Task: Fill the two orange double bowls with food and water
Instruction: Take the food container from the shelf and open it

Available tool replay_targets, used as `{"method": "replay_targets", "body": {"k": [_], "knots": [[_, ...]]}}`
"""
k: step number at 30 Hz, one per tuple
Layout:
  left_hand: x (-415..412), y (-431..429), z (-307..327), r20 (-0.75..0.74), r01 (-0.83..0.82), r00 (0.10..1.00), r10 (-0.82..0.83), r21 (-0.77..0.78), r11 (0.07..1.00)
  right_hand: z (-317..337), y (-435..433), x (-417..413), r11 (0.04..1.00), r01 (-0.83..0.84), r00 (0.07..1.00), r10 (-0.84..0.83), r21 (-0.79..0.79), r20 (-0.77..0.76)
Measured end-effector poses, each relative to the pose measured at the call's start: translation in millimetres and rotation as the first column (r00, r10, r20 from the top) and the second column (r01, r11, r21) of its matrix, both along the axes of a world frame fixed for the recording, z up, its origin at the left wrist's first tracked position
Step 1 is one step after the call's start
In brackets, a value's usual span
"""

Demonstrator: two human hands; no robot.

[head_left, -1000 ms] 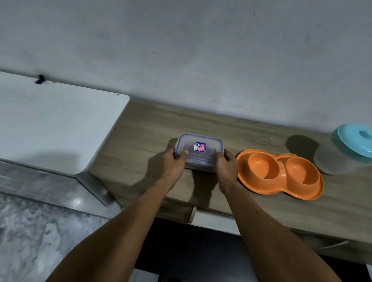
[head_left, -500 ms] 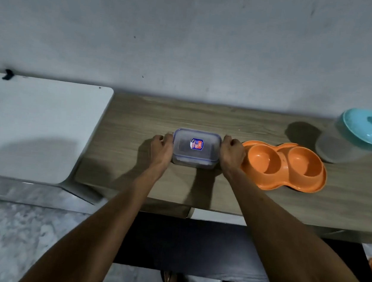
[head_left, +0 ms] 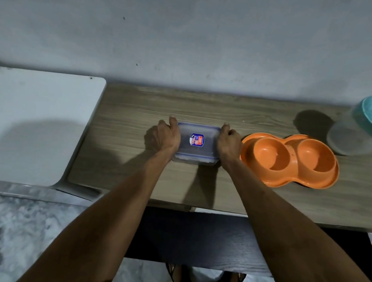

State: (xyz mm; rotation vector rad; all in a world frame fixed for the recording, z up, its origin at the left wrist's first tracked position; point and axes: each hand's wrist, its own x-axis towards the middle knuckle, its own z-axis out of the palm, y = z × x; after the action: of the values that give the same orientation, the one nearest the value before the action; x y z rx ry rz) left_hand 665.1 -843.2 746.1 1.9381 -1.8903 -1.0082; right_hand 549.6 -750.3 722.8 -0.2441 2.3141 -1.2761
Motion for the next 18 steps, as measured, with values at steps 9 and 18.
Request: {"method": "replay_targets", "body": {"k": [9, 18], "knots": [[-0.2, 8.7, 14.2, -0.069, -0.101, 0.993, 0.098, -0.052, 0.994, 0.4, 2.0, 2.9, 0.999, -0.028, 0.988, 0.032, 0.028, -0.15], [30.2, 33.3, -1.0, -0.497, -0.235, 0.816, 0.294, 0.179, 0.955, 33.7, -19.7, -11.6, 0.92, -0.238, 0.822, 0.362, 0.312, -0.44]]}}
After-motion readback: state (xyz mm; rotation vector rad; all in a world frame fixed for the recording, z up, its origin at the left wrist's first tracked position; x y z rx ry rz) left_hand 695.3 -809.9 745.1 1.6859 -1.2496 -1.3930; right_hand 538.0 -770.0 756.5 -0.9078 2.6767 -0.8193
